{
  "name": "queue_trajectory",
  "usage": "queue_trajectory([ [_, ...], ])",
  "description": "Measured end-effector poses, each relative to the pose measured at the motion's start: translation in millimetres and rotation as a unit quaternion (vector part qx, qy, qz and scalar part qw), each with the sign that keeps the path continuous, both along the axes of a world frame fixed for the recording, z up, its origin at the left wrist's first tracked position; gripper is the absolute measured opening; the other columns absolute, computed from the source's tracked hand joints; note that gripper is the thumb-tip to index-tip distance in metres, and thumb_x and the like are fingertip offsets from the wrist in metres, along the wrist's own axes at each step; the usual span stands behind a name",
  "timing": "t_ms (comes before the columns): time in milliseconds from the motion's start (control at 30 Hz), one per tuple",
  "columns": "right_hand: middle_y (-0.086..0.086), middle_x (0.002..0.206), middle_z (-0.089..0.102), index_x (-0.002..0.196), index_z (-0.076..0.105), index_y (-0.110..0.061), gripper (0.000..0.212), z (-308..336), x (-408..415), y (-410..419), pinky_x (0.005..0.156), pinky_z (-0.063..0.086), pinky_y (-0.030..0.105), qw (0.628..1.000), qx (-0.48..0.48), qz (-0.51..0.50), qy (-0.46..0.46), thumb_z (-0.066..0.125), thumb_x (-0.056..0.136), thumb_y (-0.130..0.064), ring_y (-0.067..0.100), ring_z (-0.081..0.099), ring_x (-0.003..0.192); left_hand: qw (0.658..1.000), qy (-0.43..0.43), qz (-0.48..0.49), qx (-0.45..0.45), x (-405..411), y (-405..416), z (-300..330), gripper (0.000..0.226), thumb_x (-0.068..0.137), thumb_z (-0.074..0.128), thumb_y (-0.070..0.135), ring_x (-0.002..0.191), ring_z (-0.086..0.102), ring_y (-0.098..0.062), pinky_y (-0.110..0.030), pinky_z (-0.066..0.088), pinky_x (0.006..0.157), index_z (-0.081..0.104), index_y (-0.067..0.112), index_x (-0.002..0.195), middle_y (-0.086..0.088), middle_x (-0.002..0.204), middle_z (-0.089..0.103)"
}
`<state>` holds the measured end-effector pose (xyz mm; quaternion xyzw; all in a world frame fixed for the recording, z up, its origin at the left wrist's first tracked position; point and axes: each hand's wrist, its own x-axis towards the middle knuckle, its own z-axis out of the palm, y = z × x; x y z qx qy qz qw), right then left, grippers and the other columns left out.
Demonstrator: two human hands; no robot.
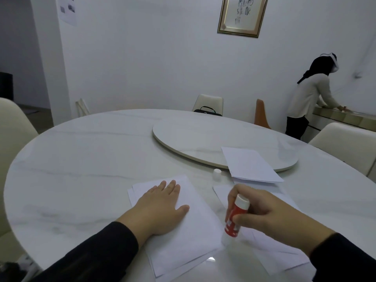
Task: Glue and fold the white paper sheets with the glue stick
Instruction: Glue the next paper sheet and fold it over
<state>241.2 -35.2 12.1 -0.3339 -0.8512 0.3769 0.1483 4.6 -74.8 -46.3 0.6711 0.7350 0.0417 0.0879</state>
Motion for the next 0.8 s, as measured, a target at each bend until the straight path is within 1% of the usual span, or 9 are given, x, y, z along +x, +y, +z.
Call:
queue_trajectory([
  [100, 0.015, 0.076, 0.066, 0.072, 0.062, -0.012, 0.013, 3, 14, 6, 0.057, 0.048, 0.025, 0.983, -0.106, -0.016, 0.152, 0.073, 0.064, -0.011, 0.023, 0.056, 0.064, 1.000, 0.001, -0.010, 0.014, -2, -1, 1, 0.067, 0.096, 0.023, 0.050, 0.147, -0.004, -0.015, -0.031, 0.003, 0.119, 0.001, 0.020, 0.151, 0.005, 0.160, -0.004],
  [167, 0.015, 0.070, 0.066, 0.060, 0.059, -0.010, 0.027, 6, 16, 17, 0.051, 0.050, 0.022, 0.925, -0.182, -0.050, 0.330, 0.085, 0.052, -0.011, 0.020, 0.059, 0.056, 1.000, -0.011, -0.020, 0.019, -4, -2, 3, 0.066, 0.096, 0.026, 0.050, 0.147, -0.003, -0.012, -0.030, 0.003, 0.119, 0.003, 0.022, 0.151, 0.008, 0.160, -0.003],
  [233, 0.014, 0.071, 0.066, 0.061, 0.052, -0.010, 0.024, 7, 10, 28, 0.055, 0.056, 0.021, 0.848, -0.236, -0.104, 0.462, 0.076, 0.058, -0.008, 0.019, 0.067, 0.059, 0.999, -0.032, -0.028, 0.024, -6, -4, 3, 0.065, 0.095, 0.029, 0.049, 0.147, -0.003, -0.008, -0.027, 0.003, 0.118, 0.006, 0.026, 0.151, 0.012, 0.159, -0.001],
  [300, 0.014, 0.079, 0.069, 0.078, 0.054, -0.009, 0.024, 8, -7, 39, 0.063, 0.059, 0.023, 0.813, -0.243, -0.145, 0.510, 0.069, 0.059, -0.002, 0.020, 0.071, 0.066, 0.998, -0.049, -0.030, 0.040, -6, -6, 4, 0.064, 0.094, 0.032, 0.050, 0.146, 0.000, -0.005, -0.026, 0.004, 0.117, 0.011, 0.029, 0.150, 0.014, 0.159, 0.003],
  [433, 0.014, 0.100, 0.069, 0.116, 0.055, -0.006, 0.048, 0, -54, 54, 0.065, 0.053, 0.024, 0.875, -0.137, -0.239, 0.397, 0.069, 0.073, 0.010, 0.021, 0.066, 0.075, 0.994, -0.054, -0.011, 0.097, -5, -5, 3, 0.061, 0.091, 0.036, 0.055, 0.145, 0.011, -0.007, -0.027, 0.011, 0.117, 0.027, 0.029, 0.146, 0.012, 0.158, 0.017],
  [500, 0.007, 0.097, 0.067, 0.116, 0.055, -0.010, 0.045, -9, -75, 62, 0.062, 0.050, 0.020, 0.907, -0.064, -0.274, 0.314, 0.069, 0.077, 0.008, 0.017, 0.065, 0.076, 0.990, -0.050, 0.020, 0.133, -7, -3, 3, 0.064, 0.088, 0.038, 0.059, 0.144, 0.017, -0.010, -0.029, 0.014, 0.117, 0.031, 0.028, 0.144, 0.009, 0.156, 0.023],
  [633, -0.005, 0.082, 0.063, 0.101, 0.061, -0.011, 0.031, -32, -104, 83, 0.076, 0.052, 0.027, 0.931, 0.059, -0.316, 0.172, 0.072, 0.074, -0.002, 0.018, 0.065, 0.085, 0.984, -0.016, 0.094, 0.147, -14, 2, 2, 0.075, 0.078, 0.034, 0.072, 0.133, 0.033, -0.014, -0.031, 0.026, 0.108, 0.036, 0.025, 0.137, 0.006, 0.142, 0.041],
  [733, -0.007, 0.081, 0.061, 0.099, 0.058, -0.015, 0.029, -38, -113, 92, 0.084, 0.052, 0.039, 0.928, 0.071, -0.339, 0.137, 0.073, 0.075, -0.008, 0.019, 0.063, 0.087, 0.983, -0.031, 0.122, 0.132, -16, 4, 1, 0.069, 0.081, 0.043, 0.068, 0.128, 0.039, -0.017, -0.032, 0.029, 0.104, 0.040, 0.023, 0.133, 0.005, 0.137, 0.046],
  [800, -0.005, 0.085, 0.063, 0.104, 0.058, -0.013, 0.032, -39, -116, 95, 0.084, 0.052, 0.038, 0.927, 0.079, -0.342, 0.131, 0.074, 0.076, -0.010, 0.018, 0.061, 0.085, 0.982, -0.027, 0.131, 0.135, -17, 6, 0, 0.068, 0.080, 0.045, 0.068, 0.124, 0.042, -0.017, -0.032, 0.032, 0.101, 0.042, 0.023, 0.130, 0.005, 0.133, 0.048],
])
